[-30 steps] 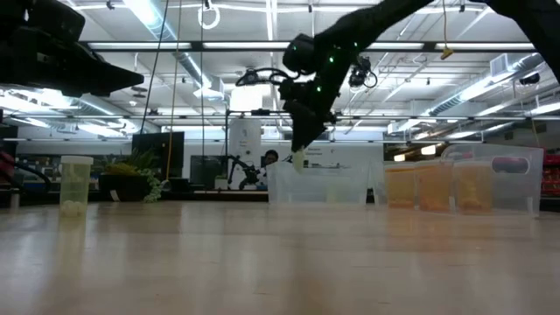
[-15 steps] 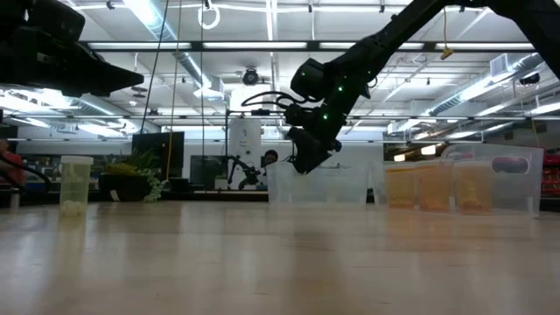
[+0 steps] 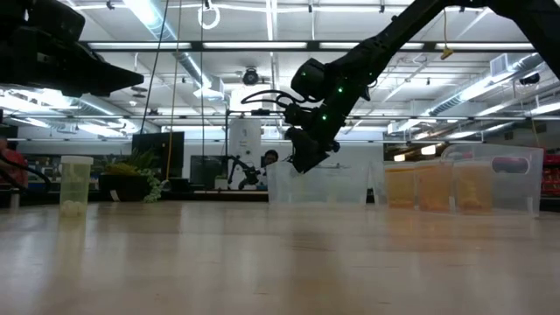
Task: Pick and place medicine bottles into bin by pill shape (circle, oval)
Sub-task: Put the top small yellow pill bottle into the top transparent bin, then put the small yellow pill bottle into the top transparent bin
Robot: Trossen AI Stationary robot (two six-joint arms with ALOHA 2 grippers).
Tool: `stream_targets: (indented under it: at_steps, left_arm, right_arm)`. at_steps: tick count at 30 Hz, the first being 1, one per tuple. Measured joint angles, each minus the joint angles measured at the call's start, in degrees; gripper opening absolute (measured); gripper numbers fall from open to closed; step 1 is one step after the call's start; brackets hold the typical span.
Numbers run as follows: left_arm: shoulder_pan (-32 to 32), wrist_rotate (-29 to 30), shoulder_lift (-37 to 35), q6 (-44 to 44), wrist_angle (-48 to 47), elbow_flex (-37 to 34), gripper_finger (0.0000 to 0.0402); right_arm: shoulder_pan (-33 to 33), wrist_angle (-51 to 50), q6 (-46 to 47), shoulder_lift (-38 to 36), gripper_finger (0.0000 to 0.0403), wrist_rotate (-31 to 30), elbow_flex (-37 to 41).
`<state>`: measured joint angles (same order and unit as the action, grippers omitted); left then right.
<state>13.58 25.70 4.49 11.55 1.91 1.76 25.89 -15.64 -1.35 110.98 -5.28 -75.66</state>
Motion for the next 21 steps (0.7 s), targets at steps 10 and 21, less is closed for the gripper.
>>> stream_targets:
  at_steps: [10, 21]
  left_arm:
    - [0.0, 0.0, 0.0, 0.0, 0.0, 0.0, 0.0040]
    - [0.0, 0.0, 0.0, 0.0, 0.0, 0.0, 0.0028]
  right_arm:
    - [0.4, 0.0, -0.1, 0.0, 0.0171, 0.0, 0.0]
    - [0.3, -0.3, 0.4, 0.0, 0.0175, 0.0, -0.1]
